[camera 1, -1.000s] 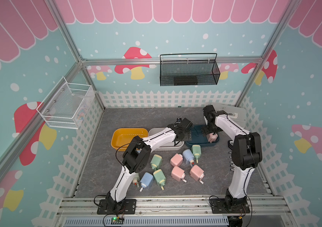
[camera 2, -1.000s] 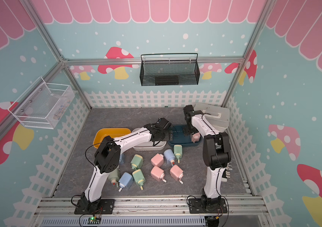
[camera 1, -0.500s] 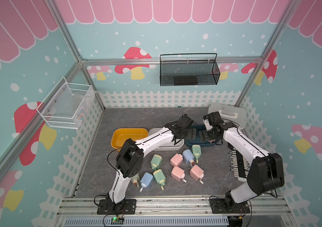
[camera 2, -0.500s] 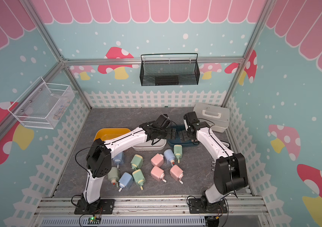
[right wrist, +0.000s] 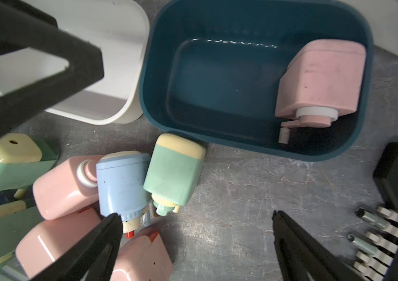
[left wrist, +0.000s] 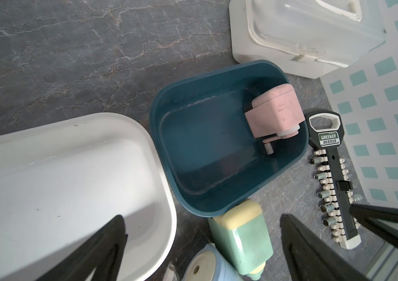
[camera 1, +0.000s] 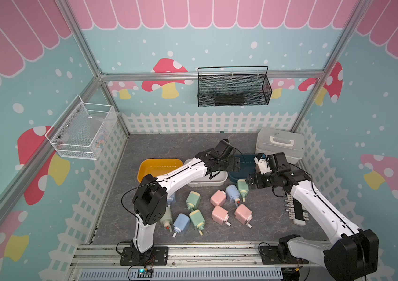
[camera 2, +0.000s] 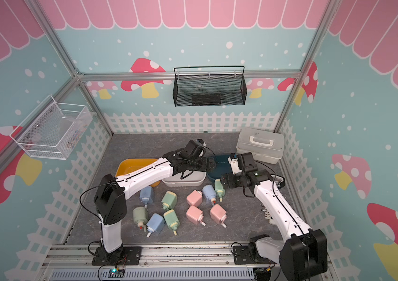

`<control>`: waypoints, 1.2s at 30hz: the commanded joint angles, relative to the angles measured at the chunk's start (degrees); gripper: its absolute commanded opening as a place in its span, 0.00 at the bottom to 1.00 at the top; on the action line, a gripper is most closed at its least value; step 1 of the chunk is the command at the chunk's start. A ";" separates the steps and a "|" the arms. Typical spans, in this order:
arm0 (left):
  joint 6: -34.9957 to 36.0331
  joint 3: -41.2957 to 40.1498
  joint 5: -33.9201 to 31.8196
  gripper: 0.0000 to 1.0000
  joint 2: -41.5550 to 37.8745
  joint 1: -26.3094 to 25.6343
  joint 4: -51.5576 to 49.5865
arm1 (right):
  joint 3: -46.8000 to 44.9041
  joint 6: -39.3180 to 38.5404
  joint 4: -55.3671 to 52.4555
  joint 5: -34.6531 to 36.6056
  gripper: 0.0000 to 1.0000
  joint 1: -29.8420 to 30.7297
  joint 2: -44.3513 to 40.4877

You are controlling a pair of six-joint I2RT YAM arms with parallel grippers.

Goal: Place the pencil sharpeners by color into the storage box
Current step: Place the pencil sharpener in the storage box, then pick up the pencil sharpener from the center of the board.

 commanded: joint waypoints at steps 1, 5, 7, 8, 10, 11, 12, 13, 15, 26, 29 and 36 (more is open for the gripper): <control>-0.51 -2.60 1.29 0.99 -2.35 1.87 -0.09 | -3.25 3.20 -5.48 -5.31 0.96 1.27 -2.58; -0.94 -3.66 3.26 0.99 -2.47 2.16 0.46 | -7.51 0.21 -2.09 -16.94 0.96 2.76 -5.37; -0.99 -4.05 2.75 0.99 -2.74 2.15 0.72 | -10.49 1.36 2.18 -21.88 0.98 3.72 -7.64; -0.99 -4.29 2.46 0.99 -2.87 2.16 0.78 | -11.93 3.04 4.50 -23.79 0.99 4.22 -8.92; -1.16 -4.63 2.05 0.99 -3.07 2.15 0.82 | -14.20 6.09 7.32 -24.48 0.99 4.76 -10.46; -1.31 -4.75 2.12 0.99 -3.12 2.17 0.99 | -14.88 7.50 7.29 -22.38 0.99 5.10 -10.88; -1.40 -4.90 2.31 0.99 -3.14 2.17 1.08 | -15.24 8.33 6.43 -20.23 0.99 5.40 -11.02; -1.51 -5.00 2.63 0.99 -3.13 2.17 1.23 | -15.51 8.88 5.12 -17.61 0.99 5.87 -11.16; -1.55 -4.98 3.38 0.99 -2.92 2.17 1.42 | -16.46 9.53 3.60 -12.24 0.99 7.05 -12.28; -2.03 -3.99 4.93 0.99 -1.58 2.34 1.81 | -21.65 11.94 4.00 -12.14 0.99 13.62 -13.32; -2.55 -3.68 5.61 0.99 -0.97 2.35 1.79 | -21.70 12.41 3.58 -10.93 0.98 14.47 -12.68; -2.58 -3.41 6.14 0.99 -0.07 2.43 2.05 | -22.51 14.53 3.35 -12.29 0.99 16.61 -13.31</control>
